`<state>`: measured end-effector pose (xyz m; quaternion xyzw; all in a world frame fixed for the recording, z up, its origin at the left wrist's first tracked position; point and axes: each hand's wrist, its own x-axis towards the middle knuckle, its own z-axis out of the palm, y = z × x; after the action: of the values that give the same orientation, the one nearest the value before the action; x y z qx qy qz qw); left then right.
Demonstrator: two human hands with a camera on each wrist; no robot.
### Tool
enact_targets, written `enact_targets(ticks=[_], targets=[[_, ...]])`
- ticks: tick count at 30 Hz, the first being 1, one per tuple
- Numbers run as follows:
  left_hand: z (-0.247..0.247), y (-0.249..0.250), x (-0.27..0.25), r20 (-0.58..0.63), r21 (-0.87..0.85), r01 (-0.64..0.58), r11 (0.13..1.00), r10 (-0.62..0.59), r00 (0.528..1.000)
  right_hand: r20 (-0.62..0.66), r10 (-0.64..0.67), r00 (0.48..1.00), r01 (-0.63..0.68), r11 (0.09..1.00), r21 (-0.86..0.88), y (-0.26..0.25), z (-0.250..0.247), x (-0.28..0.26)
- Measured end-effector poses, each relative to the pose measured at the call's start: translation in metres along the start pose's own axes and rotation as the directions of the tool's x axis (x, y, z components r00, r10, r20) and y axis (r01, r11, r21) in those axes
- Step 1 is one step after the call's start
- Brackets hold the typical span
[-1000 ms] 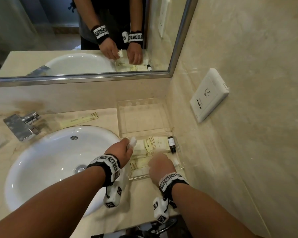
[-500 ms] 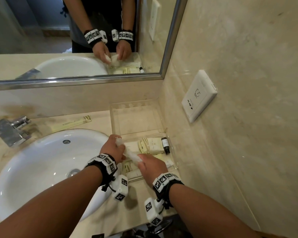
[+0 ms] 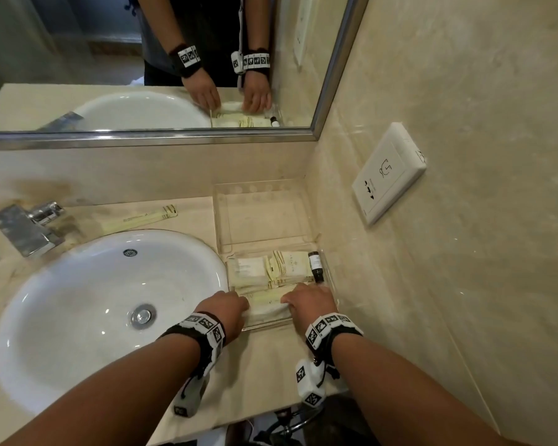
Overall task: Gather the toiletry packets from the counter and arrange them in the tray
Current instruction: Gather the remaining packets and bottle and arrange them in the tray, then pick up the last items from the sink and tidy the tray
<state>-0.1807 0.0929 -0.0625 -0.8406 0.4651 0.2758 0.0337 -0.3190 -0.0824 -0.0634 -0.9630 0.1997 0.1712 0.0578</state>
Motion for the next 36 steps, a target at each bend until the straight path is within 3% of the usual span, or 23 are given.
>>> enact_targets(ticks=[6,12,16,27,32,36], targets=[[0.000,0.006,0.003,-0.004,0.112,-0.003,0.994,0.003,1.000,-0.071,0.106,0.992,-0.106,0.994,-0.001,-0.001,0.010,-0.007],[0.006,0.017,0.006,0.029,0.096,-0.024,0.995,0.022,0.999,0.000,0.209,0.978,-0.197,0.923,0.330,0.006,0.013,-0.021],[0.008,0.023,0.009,0.078,0.100,-0.021,0.995,0.013,0.997,-0.012,0.259,0.966,-0.237,0.902,0.361,0.009,0.016,-0.018],[0.003,0.021,-0.001,0.087,0.127,-0.064,0.990,0.053,0.995,0.061,0.237,0.970,-0.244,0.919,0.310,0.013,0.009,-0.013],[-0.009,0.009,-0.014,0.021,0.076,-0.077,0.994,0.076,0.997,-0.055,0.193,0.980,-0.175,0.954,0.244,0.001,-0.005,-0.016],[-0.026,-0.008,-0.023,-0.042,0.005,0.003,1.000,-0.003,0.999,-0.114,0.112,0.987,-0.076,0.955,0.287,-0.023,-0.022,-0.003]])
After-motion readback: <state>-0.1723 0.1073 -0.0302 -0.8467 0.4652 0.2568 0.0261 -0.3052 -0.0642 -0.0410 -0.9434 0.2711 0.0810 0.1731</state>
